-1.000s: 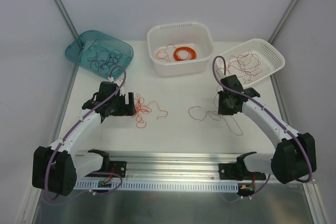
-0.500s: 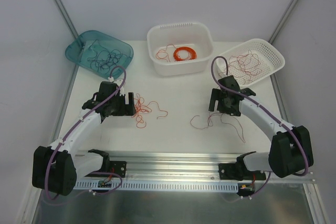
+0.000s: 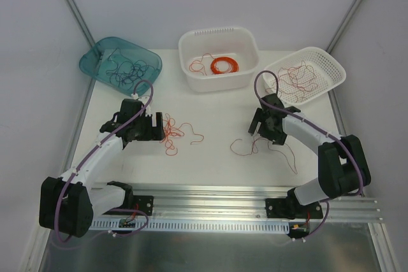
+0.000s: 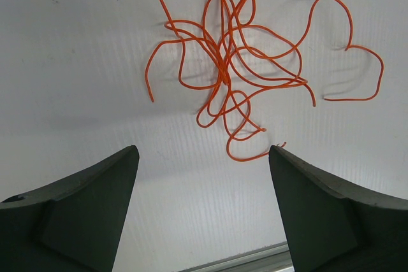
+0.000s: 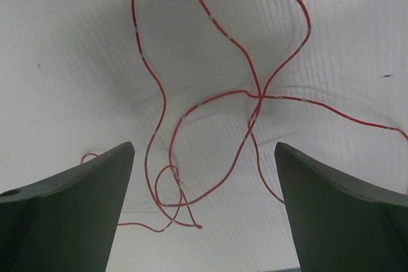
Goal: Untangle the cables
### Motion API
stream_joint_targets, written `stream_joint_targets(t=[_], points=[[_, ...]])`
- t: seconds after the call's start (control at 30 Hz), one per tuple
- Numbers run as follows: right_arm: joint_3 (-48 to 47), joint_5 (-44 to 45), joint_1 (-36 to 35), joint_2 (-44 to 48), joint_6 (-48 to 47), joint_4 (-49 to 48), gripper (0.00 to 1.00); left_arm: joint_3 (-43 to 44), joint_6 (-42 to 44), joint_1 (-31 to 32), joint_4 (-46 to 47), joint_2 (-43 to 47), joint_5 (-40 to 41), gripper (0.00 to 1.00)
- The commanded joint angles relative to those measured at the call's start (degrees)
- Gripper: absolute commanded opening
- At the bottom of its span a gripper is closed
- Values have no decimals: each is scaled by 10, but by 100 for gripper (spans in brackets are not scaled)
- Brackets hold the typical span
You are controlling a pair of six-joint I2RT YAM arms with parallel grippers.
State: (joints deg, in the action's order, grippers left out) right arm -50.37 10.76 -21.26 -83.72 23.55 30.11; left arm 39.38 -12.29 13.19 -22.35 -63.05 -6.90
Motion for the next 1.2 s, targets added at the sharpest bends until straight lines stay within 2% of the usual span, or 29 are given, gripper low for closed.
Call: stream_joint_targets(t=[0.0,0.1,0.2,0.23,0.3,0.4,0.43,0.47,0.5,0.57,0.8,0.97,1.17], points=[[5,2,0,-25,42,-29,97,11,17,4,8,1,2,84],[11,11,0,-47,50,-36,99,10,17,3,9,-1,3,84],[20,19,0,-59,52,-50,90,10,17,3,8,0,5,84],[20,28,-1,-62,50,-49,81,10,17,3,9,0,4,84],[21,31,-5,-63,37,-57,72,10,17,4,8,0,5,84],[21,27,-5,-63,26,-54,50,10,17,4,9,0,5,84],[23,27,-7,-59,19,-54,34,10,17,3,8,0,5,84],[26,29,-8,-58,13,-56,26,11,17,4,8,0,5,84],[29,31,-12,-47,-1,-57,13,11,17,3,9,-1,5,84],[29,37,-17,-34,-17,-55,3,11,17,3,8,0,6,84],[-27,80,-22,72,-95,-16,1,11,17,4,8,-2,6,84],[-141,113,-16,137,-156,42,1,11,17,4,9,-2,8,84],[-273,113,22,164,-200,53,1,11,17,4,9,-1,10,84]])
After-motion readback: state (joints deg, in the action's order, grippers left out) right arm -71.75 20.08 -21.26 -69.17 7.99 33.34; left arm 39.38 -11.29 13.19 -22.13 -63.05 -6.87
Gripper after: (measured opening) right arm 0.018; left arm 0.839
